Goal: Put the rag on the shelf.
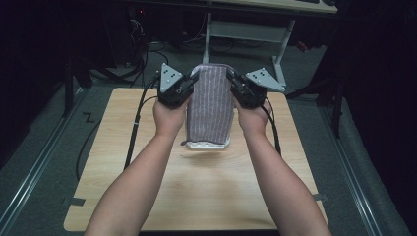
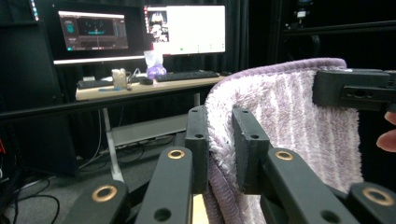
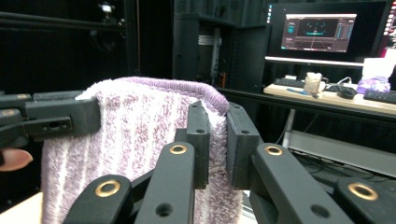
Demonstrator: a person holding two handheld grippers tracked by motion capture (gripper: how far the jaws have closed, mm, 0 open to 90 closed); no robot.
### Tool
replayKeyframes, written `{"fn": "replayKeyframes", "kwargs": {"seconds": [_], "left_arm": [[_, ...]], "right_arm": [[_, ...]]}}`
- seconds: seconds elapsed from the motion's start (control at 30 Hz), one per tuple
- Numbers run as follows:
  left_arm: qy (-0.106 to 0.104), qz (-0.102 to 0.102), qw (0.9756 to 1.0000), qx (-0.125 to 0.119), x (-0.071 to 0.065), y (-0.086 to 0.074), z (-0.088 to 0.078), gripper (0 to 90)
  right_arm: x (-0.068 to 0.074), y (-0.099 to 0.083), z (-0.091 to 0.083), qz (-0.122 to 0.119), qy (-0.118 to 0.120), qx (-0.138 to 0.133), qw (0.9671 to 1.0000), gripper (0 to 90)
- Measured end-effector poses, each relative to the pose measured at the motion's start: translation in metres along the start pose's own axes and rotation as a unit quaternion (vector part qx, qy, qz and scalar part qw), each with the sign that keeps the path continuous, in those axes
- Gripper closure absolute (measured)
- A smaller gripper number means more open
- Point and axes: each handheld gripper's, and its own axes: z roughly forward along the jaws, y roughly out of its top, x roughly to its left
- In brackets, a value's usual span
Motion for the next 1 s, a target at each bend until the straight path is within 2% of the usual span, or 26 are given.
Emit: {"fn": "replayKeyframes", "kwargs": {"seconds": [0.13, 0.2, 0.23, 0.3, 0.37, 0.4, 0.47, 0.5, 0.53, 0.6, 0.63, 0.7, 0.73, 0.77, 0.83, 0.87, 0.9, 1.0], "left_arm": [[0.002, -0.015, 0.9998, 0.011, 0.006, -0.002, 0.013, 77.8], [0.007, -0.008, 0.9997, 0.023, 0.009, -0.004, 0.019, 77.6], [0.011, -0.007, 0.9995, 0.030, 0.011, -0.006, 0.022, 77.4], [0.012, -0.021, 0.9987, 0.045, 0.015, -0.012, 0.028, 77.4], [0.012, -0.034, 0.9969, 0.070, 0.019, -0.022, 0.035, 77.5], [0.014, -0.032, 0.9962, 0.080, 0.021, -0.027, 0.038, 77.4], [0.015, -0.038, 0.9943, 0.099, 0.025, -0.034, 0.042, 76.9], [0.022, -0.044, 0.9922, 0.114, 0.026, -0.036, 0.044, 76.7], [0.031, -0.042, 0.9908, 0.125, 0.027, -0.038, 0.045, 75.7], [0.039, -0.042, 0.9886, 0.140, 0.027, -0.041, 0.047, 75.2], [0.039, -0.042, 0.9880, 0.143, 0.027, -0.042, 0.048, 73.9], [0.031, -0.062, 0.9861, 0.151, 0.030, -0.043, 0.049, 67.5], [0.032, -0.065, 0.9854, 0.154, 0.031, -0.043, 0.049, 63.7], [0.032, -0.065, 0.9854, 0.154, 0.031, -0.044, 0.048, 63.7], [0.024, -0.065, 0.9859, 0.152, 0.030, -0.044, 0.048, 56.0], [0.024, -0.064, 0.9862, 0.151, 0.029, -0.044, 0.048, 54.8], [0.021, -0.058, 0.9868, 0.150, 0.026, -0.044, 0.048, 52.4], [0.020, -0.056, 0.9870, 0.149, 0.023, -0.042, 0.045, 50.5]], "right_arm": [[-0.009, -0.002, 0.014, -0.005, -0.005, 0.015, 0.9999, 82.3], [-0.014, -0.005, 0.022, 0.002, -0.005, 0.024, 0.9997, 82.2], [-0.017, -0.008, 0.029, -0.001, -0.004, 0.037, 0.9993, 82.2], [-0.018, -0.010, 0.033, -0.008, -0.002, 0.047, 0.9989, 82.3], [-0.020, -0.014, 0.042, -0.019, -0.001, 0.073, 0.9971, 82.3], [-0.021, -0.017, 0.046, -0.021, -0.003, 0.087, 0.9960, 82.3], [-0.022, -0.023, 0.054, -0.014, 0.000, 0.108, 0.9941, 82.2], [-0.023, -0.025, 0.056, -0.016, 0.001, 0.114, 0.9934, 82.0], [-0.023, -0.030, 0.062, -0.014, 0.010, 0.132, 0.9912, 81.1], [-0.022, -0.032, 0.064, -0.015, 0.010, 0.133, 0.9909, 80.5], [-0.022, -0.035, 0.068, -0.010, 0.010, 0.142, 0.9897, 77.3], [-0.021, -0.040, 0.072, -0.005, 0.009, 0.153, 0.9882, 65.1], [-0.021, -0.042, 0.074, 0.000, 0.017, 0.158, 0.9874, 62.8], [-0.021, -0.042, 0.074, 0.000, 0.017, 0.158, 0.9874, 62.8], [-0.018, -0.042, 0.074, -0.001, 0.019, 0.155, 0.9877, 60.5], [-0.017, -0.041, 0.074, -0.006, 0.023, 0.151, 0.9882, 58.5], [-0.014, -0.040, 0.073, -0.018, 0.016, 0.154, 0.9878, 57.0], [-0.012, -0.039, 0.070, -0.024, 0.016, 0.152, 0.9880, 53.8]]}}
